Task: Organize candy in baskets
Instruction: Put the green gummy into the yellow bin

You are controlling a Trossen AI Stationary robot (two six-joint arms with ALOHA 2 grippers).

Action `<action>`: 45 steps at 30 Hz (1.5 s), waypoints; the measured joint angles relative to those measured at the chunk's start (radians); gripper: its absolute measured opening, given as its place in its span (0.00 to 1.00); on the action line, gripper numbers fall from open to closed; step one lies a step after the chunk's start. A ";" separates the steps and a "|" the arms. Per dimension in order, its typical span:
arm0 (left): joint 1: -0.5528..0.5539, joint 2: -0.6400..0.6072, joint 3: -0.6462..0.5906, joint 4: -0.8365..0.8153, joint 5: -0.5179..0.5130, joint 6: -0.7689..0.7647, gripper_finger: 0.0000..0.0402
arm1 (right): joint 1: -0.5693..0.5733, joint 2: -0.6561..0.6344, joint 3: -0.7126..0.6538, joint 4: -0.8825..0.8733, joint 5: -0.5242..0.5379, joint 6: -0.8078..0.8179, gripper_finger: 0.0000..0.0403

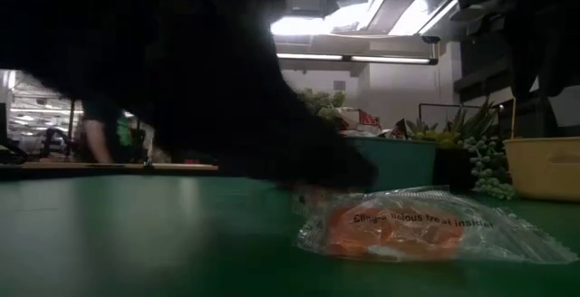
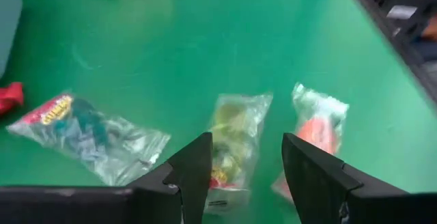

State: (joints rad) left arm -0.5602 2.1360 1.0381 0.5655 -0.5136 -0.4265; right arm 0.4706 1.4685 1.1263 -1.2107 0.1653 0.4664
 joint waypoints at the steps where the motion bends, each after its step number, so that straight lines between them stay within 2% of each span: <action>1: 0.002 0.012 0.014 -0.018 -0.001 0.003 0.43 | 0.000 0.000 0.000 0.004 0.000 0.000 0.44; 6: 0.005 0.018 0.046 -0.118 -0.004 0.003 0.43 | 0.000 0.000 0.000 0.014 -0.001 0.000 0.44; 14: 0.006 0.018 0.046 -0.141 -0.026 0.001 0.40 | 0.000 0.000 0.000 0.063 -0.003 0.000 0.44; 26: 0.013 0.017 0.044 -0.138 -0.032 -0.020 0.12 | 0.000 0.000 0.000 0.362 -0.048 0.000 0.44; 32: 0.013 0.017 0.043 -0.106 -0.025 -0.020 0.03 | 0.000 0.000 0.000 0.496 -0.106 0.000 0.44; 41: 0.027 -0.031 0.041 -0.069 -0.015 -0.022 0.01 | 0.002 0.013 0.000 0.648 -0.134 0.000 0.44; 45: 0.039 -0.043 0.041 -0.018 -0.015 -0.071 0.00 | 0.001 0.031 0.000 0.696 -0.137 0.000 0.44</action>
State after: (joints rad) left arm -0.5208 2.0933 1.0790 0.5473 -0.5287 -0.4977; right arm 0.4717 1.4998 1.1263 -0.5146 0.0279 0.4660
